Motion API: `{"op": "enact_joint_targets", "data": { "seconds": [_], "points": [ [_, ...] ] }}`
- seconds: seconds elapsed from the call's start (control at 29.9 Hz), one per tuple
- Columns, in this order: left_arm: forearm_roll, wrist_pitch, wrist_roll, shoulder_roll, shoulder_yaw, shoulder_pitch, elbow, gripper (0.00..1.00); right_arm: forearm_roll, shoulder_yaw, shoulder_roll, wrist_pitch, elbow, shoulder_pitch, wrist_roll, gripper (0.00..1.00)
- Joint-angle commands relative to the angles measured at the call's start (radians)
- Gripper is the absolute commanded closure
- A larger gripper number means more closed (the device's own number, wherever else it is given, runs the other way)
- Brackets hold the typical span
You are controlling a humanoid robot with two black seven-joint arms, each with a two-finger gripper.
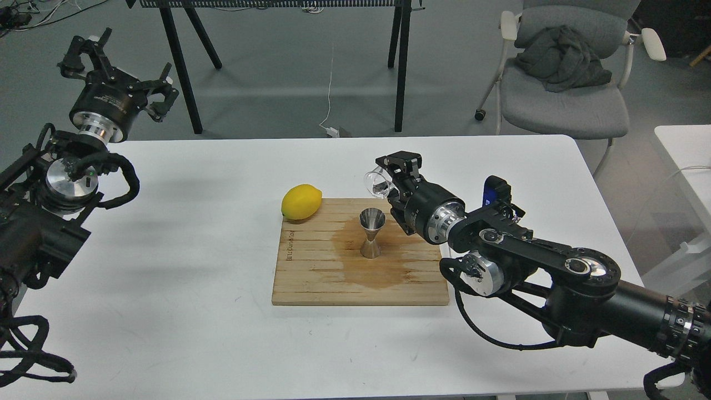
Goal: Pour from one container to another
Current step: 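Tilt the glass with the right gripper to pour into the jigger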
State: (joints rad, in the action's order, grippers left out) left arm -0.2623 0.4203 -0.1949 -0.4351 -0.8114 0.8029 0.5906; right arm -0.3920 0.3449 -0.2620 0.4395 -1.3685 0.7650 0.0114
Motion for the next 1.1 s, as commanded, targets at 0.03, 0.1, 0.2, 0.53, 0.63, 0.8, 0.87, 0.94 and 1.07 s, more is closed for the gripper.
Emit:
{"op": "enact_joint_targets", "data": {
  "seconds": [0.03,0.1,0.2,0.53,0.63,0.8,0.87,0.94,1.07],
  "points": [
    [0.000,0.000,0.000,-0.001,0.000,0.001,0.000,0.00,-0.002,-0.010,-0.014,-0.002,-0.004,0.013,-0.001,0.69],
    [0.000,0.000,0.000,-0.001,0.000,-0.001,0.000,0.00,-0.005,-0.010,-0.025,-0.002,-0.006,0.019,-0.001,0.68],
    [0.000,0.000,0.000,0.001,0.000,-0.001,0.000,0.00,-0.019,-0.012,-0.033,-0.007,-0.009,0.023,-0.001,0.68],
    [0.000,0.000,0.000,-0.001,0.000,0.001,0.000,0.00,-0.053,-0.043,-0.039,-0.010,-0.027,0.027,-0.010,0.68],
    [0.000,0.000,0.000,-0.001,0.000,0.001,0.000,0.00,-0.053,-0.056,-0.039,-0.010,-0.032,0.031,-0.011,0.68],
    [0.000,0.002,0.000,0.001,0.000,-0.001,0.000,0.00,-0.067,-0.070,-0.037,-0.009,-0.031,0.034,-0.013,0.68],
    [0.000,0.000,0.000,0.001,0.000,-0.001,0.000,0.00,-0.067,-0.075,-0.037,-0.008,-0.031,0.043,-0.013,0.68],
    [0.000,0.000,0.000,0.001,0.000,-0.001,0.000,0.00,-0.070,-0.076,-0.037,-0.007,-0.029,0.048,-0.013,0.68],
    [0.000,0.000,0.000,0.001,0.000,-0.001,0.000,0.00,-0.083,-0.078,-0.036,-0.004,-0.029,0.053,-0.014,0.68]
  ]
}}
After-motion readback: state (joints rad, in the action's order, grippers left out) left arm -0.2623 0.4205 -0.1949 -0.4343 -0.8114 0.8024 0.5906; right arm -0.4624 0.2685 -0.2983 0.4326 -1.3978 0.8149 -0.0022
